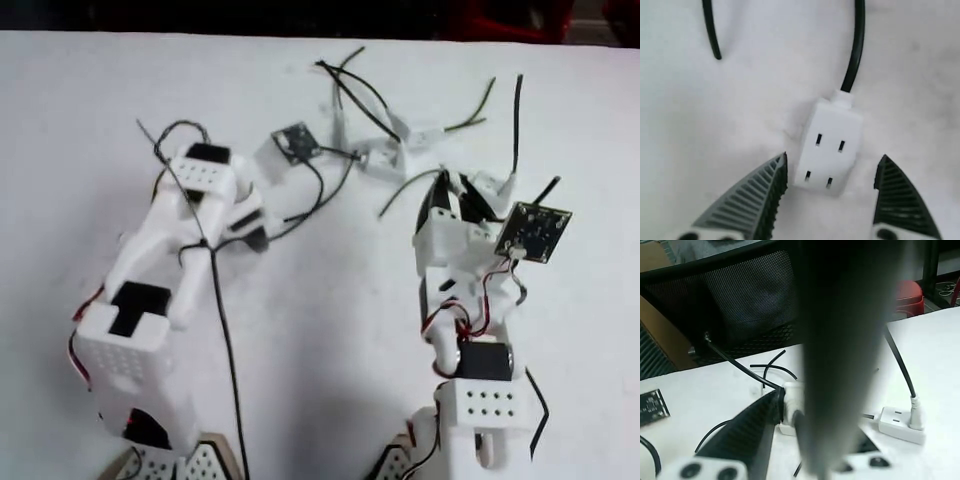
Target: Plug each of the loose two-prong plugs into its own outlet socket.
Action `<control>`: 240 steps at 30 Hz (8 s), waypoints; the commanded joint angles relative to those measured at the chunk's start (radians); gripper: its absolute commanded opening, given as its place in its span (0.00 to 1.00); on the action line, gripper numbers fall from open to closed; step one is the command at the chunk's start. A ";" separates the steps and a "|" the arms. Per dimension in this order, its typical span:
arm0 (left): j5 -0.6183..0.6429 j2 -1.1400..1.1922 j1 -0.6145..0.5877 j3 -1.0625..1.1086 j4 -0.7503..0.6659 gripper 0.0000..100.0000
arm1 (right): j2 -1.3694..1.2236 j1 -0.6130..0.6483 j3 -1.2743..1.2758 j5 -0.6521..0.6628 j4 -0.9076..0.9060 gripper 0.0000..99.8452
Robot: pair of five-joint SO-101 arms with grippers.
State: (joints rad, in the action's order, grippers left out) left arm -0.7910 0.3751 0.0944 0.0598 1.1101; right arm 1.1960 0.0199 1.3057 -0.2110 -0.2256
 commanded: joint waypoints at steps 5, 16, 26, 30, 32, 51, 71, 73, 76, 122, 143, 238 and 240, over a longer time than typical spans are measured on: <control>-0.009 -0.008 0.021 0.074 -0.077 0.21 | 0.008 -0.002 -0.008 0.009 0.013 0.02; 0.331 -0.048 0.231 0.049 0.018 0.14 | 0.008 -0.005 -0.008 0.009 0.013 0.02; 0.704 -0.193 0.315 0.048 0.074 0.34 | 0.008 -0.007 -0.008 0.011 0.013 0.02; 0.680 -0.263 0.306 0.048 0.123 0.33 | 0.008 -0.007 -0.008 0.011 0.013 0.02; 0.681 -0.318 0.294 0.048 0.158 0.33 | 0.008 -0.007 -0.008 0.011 0.013 0.02; 0.680 -1.198 0.018 0.615 -0.009 0.16 | 0.010 0.050 -0.014 0.055 -0.048 0.02; 0.546 -1.564 -0.429 1.263 -0.295 0.02 | 0.007 0.446 -0.014 0.269 -0.291 0.02; 0.519 -1.589 -0.429 1.303 -0.318 0.02 | 0.004 0.461 -0.018 0.275 -0.303 0.02; 0.471 -1.629 -0.426 1.364 -0.350 0.02 | -0.064 0.484 -0.068 0.313 -0.343 0.02; 0.463 -1.844 -0.371 1.588 -0.502 0.03 | -0.842 0.581 -0.471 0.598 -0.349 0.02; 0.463 -1.844 -0.371 1.588 -0.502 0.03 | -0.954 0.575 -0.463 0.598 -0.355 0.02; 0.663 -1.842 -0.420 1.639 -0.347 0.03 | 0.599 0.242 0.385 0.373 -0.937 0.02; 0.703 -1.844 -0.418 1.639 -0.322 0.03 | 0.599 0.242 0.385 0.373 -0.937 0.02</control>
State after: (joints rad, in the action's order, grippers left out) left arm -0.1527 -1.4584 -0.3153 1.7062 0.7342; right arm 1.7852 0.2685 1.6817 0.1711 -1.1584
